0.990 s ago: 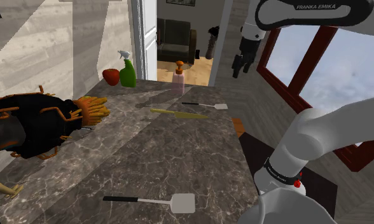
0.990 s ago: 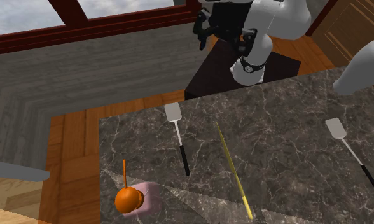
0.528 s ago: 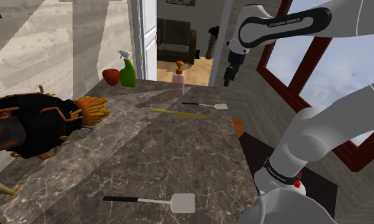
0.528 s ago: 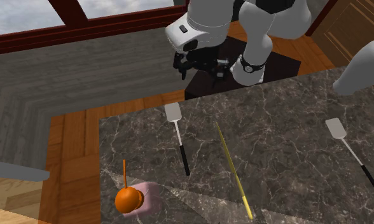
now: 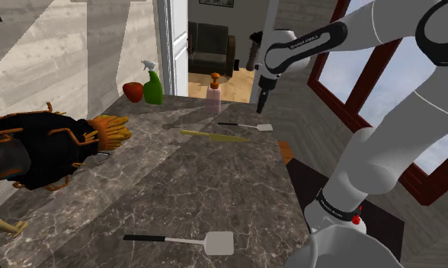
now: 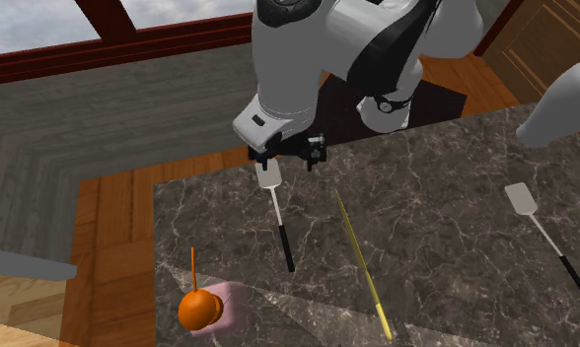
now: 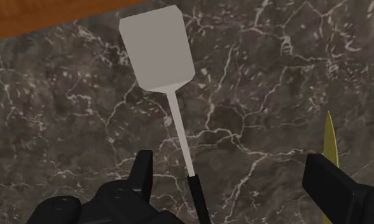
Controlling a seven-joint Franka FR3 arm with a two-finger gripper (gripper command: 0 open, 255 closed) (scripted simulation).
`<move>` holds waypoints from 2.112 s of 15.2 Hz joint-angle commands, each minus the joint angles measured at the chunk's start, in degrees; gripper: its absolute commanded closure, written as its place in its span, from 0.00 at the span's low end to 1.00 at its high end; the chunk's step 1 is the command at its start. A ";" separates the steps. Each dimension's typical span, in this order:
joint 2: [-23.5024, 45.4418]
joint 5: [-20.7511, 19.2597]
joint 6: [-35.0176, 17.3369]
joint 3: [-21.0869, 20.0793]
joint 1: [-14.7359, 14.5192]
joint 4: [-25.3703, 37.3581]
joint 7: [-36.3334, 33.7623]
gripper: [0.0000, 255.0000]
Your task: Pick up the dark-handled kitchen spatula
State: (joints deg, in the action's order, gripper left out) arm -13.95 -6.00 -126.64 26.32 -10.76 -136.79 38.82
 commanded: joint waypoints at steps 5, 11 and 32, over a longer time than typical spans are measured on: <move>14.87 10.66 -8.31 2.73 -3.29 4.75 18.65 0.00; 20.79 15.78 -12.34 1.80 -2.89 5.54 24.71 0.00; 19.31 14.47 -10.64 2.08 -3.09 6.00 23.73 1.00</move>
State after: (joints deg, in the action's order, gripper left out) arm 6.01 9.07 -138.09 28.28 -13.78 -131.03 63.00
